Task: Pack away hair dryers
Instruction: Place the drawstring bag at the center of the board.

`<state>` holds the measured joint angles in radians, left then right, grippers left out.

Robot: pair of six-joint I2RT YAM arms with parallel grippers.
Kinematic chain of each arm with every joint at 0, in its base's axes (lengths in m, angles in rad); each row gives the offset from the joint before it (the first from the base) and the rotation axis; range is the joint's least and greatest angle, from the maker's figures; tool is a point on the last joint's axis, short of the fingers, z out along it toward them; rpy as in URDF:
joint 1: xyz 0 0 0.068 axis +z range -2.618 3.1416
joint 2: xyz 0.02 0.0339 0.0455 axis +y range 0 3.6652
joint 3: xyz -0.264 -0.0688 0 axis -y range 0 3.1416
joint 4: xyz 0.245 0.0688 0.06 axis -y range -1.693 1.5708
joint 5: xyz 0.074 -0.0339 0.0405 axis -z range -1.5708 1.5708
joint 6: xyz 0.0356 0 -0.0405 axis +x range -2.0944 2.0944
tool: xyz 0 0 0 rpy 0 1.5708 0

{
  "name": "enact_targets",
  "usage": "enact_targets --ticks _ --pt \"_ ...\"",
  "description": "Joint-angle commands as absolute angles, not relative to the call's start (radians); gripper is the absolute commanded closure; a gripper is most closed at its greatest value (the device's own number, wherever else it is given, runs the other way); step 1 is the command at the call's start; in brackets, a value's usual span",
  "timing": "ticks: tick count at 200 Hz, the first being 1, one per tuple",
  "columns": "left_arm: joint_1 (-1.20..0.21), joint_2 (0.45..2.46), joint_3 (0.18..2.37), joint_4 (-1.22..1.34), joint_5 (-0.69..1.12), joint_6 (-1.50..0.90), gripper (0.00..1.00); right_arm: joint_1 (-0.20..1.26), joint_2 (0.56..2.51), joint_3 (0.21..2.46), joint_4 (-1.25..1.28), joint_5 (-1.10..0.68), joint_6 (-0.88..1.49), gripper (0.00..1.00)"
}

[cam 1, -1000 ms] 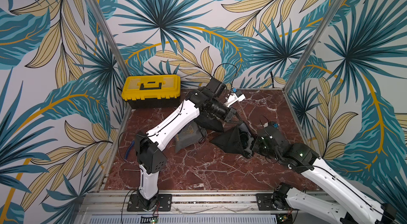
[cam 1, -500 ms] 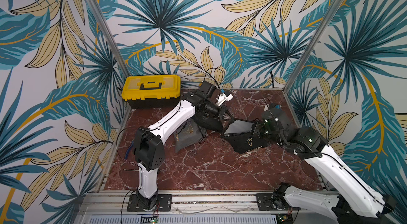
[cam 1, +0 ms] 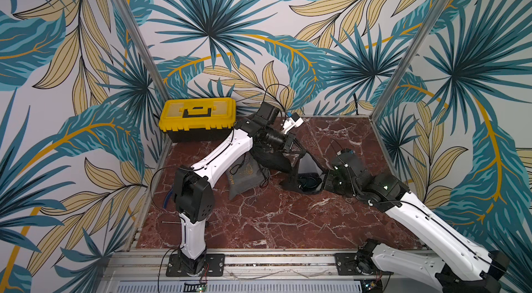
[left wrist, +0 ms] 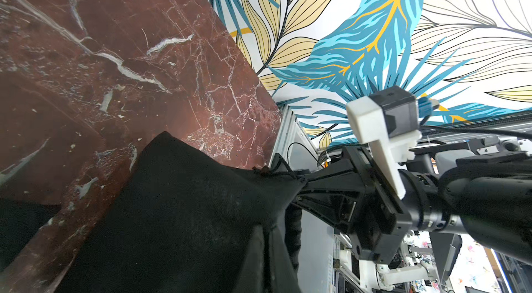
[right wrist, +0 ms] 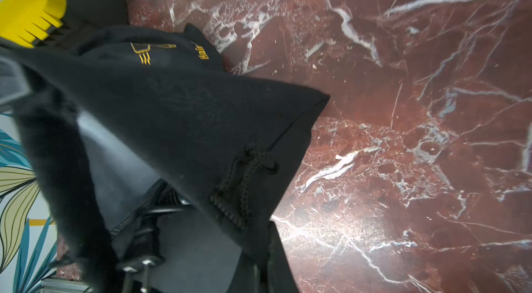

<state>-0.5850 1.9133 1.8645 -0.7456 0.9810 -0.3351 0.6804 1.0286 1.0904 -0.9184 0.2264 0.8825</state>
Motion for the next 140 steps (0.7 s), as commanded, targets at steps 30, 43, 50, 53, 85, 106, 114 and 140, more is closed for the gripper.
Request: enact_targets --ticks 30,43,50,53,85,106,114,140 --pt "-0.598 1.893 1.779 -0.701 0.924 -0.268 1.0 0.679 0.974 1.006 -0.91 0.188 0.929 0.79" --pt "-0.607 1.89 1.76 -0.701 0.91 -0.254 1.0 0.679 0.957 1.001 -0.925 0.184 0.931 0.71" --pt "-0.613 1.887 1.753 -0.701 0.899 -0.249 1.0 0.679 0.946 0.999 -0.931 0.179 0.934 0.67" --pt "-0.616 1.886 1.748 -0.701 0.894 -0.249 1.0 0.678 0.942 0.998 -0.936 0.177 0.936 0.65" --pt "-0.637 1.891 1.74 -0.702 0.884 -0.243 1.0 0.678 0.858 0.947 -0.94 0.161 0.981 0.56" --pt "-0.644 1.887 1.746 -0.701 0.883 -0.246 1.0 0.678 0.767 0.885 -0.883 0.167 1.029 0.52" --pt "-0.645 1.885 1.747 -0.701 0.885 -0.25 1.0 0.678 0.736 0.857 -0.844 0.167 1.055 0.51" --pt "-0.654 1.875 1.746 -0.701 0.892 -0.249 1.0 0.678 0.689 0.74 -0.673 0.132 1.135 0.49"
